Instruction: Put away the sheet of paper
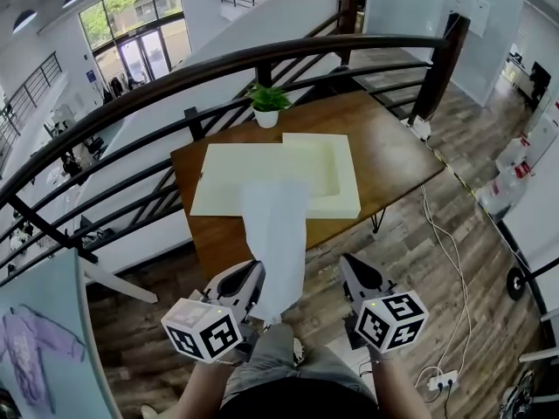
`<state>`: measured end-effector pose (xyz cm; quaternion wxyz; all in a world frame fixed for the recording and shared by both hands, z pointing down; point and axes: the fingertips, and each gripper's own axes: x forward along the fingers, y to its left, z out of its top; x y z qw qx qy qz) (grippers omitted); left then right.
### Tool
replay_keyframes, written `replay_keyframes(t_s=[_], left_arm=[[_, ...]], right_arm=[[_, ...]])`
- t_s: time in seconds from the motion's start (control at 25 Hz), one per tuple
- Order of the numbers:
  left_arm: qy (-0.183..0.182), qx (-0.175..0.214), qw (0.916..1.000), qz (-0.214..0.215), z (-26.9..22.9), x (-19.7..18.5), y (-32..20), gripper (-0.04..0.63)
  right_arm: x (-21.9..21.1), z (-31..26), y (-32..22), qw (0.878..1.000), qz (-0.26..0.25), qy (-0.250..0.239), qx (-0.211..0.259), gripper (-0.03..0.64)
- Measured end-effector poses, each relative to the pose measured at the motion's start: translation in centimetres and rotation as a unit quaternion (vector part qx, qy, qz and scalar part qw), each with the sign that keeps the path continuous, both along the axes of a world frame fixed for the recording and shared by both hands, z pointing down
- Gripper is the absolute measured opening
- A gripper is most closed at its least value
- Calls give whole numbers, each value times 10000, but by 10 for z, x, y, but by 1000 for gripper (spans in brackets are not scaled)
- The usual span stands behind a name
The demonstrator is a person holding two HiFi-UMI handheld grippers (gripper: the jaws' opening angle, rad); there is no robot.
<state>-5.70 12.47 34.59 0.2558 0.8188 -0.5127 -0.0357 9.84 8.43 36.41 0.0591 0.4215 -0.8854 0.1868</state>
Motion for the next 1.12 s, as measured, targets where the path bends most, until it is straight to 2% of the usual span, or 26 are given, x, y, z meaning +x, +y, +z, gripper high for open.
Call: replay_keyframes(t_s=[0.4,0.72,1.12], left_arm=[[89,-62,9999,89,3,-9,-75,24],[205,-52,9995,244,1,-19,-155,25],[381,-120,9983,425,-1,-38,-232,25]], right_arm=[[-1,7,-65,9998,160,-30,-113,28],[-17,12,-140,9997,199,2,-160,28],[-44,15,-207,9993,228,59,-284,28]])
